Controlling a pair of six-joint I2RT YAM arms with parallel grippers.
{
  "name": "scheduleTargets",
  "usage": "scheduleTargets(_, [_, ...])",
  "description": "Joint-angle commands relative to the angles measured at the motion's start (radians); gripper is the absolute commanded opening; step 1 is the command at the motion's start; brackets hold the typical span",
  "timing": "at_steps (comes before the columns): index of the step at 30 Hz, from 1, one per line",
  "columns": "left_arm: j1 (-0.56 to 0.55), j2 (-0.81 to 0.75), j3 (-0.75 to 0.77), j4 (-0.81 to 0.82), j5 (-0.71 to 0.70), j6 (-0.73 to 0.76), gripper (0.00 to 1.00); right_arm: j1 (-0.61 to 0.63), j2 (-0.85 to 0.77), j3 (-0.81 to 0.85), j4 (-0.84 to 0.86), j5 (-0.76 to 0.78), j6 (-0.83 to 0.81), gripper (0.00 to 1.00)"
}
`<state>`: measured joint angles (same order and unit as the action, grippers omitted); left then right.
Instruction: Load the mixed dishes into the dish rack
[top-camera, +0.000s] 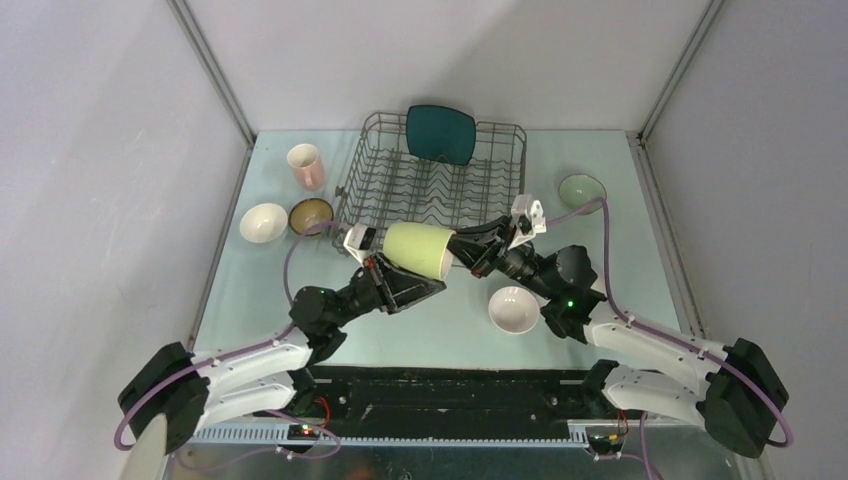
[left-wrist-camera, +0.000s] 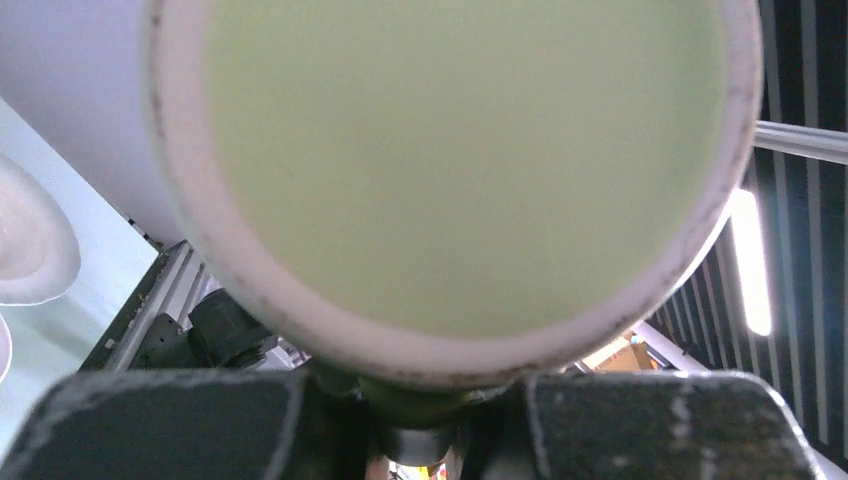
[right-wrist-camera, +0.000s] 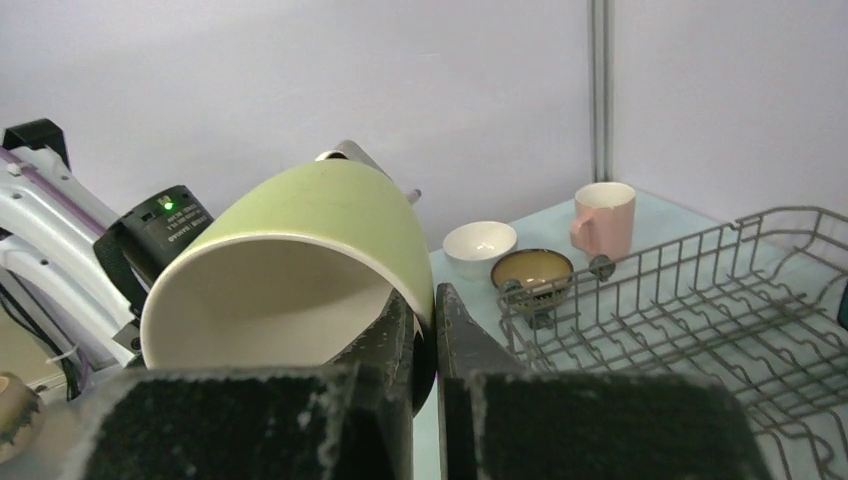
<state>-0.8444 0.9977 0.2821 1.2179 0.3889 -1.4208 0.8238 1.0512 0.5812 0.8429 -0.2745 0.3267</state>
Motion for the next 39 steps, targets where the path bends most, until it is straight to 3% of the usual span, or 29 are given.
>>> scheduleTargets(1, [0.004,-0.084,0.01,-0.035,0.0,0.04,0.0,0.007,-0.003,0.005,0.046,-0.047,-0.041,0.0])
scheduleTargets(2, [0.008,-0.124,0.012,-0.069,-0.002,0.054,0.0,0.006,-0.005,0.005,0.037,-0.052,-0.044,0.0])
scheduleTargets(4, [0.029,-0.205,0.026,-0.21,0.001,0.11,0.0,0.003,-0.013,0.006,-0.001,-0.054,-0.05,0.1])
scheduleTargets(5, [0.047,-0.236,0.045,-0.343,-0.002,0.172,0.0,-0.004,-0.019,0.005,-0.04,-0.041,-0.052,0.25])
scheduleTargets(6, [0.055,-0.301,0.059,-0.422,-0.025,0.207,0.0,-0.01,-0.032,0.005,-0.06,-0.034,-0.05,0.27])
scheduleTargets(7, [0.069,-0.334,0.092,-0.612,-0.044,0.294,0.0,-0.022,-0.04,0.004,-0.099,-0.028,-0.044,0.28])
scheduleTargets(8, [0.072,-0.396,0.114,-0.703,-0.106,0.345,0.0,-0.031,-0.06,0.005,-0.12,-0.029,-0.042,0.29])
scheduleTargets(9, [0.076,-0.422,0.164,-0.891,-0.145,0.434,0.0,-0.049,-0.071,0.005,-0.163,-0.032,-0.037,0.38])
scheduleTargets(10, [0.077,-0.461,0.189,-0.971,-0.213,0.517,0.0,-0.056,-0.093,0.005,-0.183,-0.03,-0.035,0.43])
scheduleTargets(11, [0.079,-0.472,0.241,-1.116,-0.246,0.555,0.0,-0.068,-0.104,0.004,-0.225,-0.026,-0.035,0.52])
scheduleTargets(14, [0.082,-0.457,0.34,-1.369,-0.369,0.69,0.0,-0.09,-0.157,0.004,-0.327,0.004,-0.048,0.62])
scheduleTargets(22, [0.086,-0.268,0.528,-1.496,-0.635,0.847,0.0,-0.124,-0.263,-0.004,-0.521,0.221,-0.069,0.66])
scheduleTargets(27, [0.099,-0.041,0.668,-1.504,-0.917,0.964,0.0,-0.123,-0.271,-0.004,-0.605,0.315,-0.043,0.66])
scheduleTargets(35, [0.236,0.228,0.799,-1.367,-0.907,1.093,0.0,-0.124,-0.313,-0.005,-0.763,0.313,-0.04,0.67])
scheduleTargets(39, [0.283,0.351,0.896,-1.421,-0.886,1.144,0.0,-0.125,-0.33,-0.013,-0.768,0.324,-0.049,0.67])
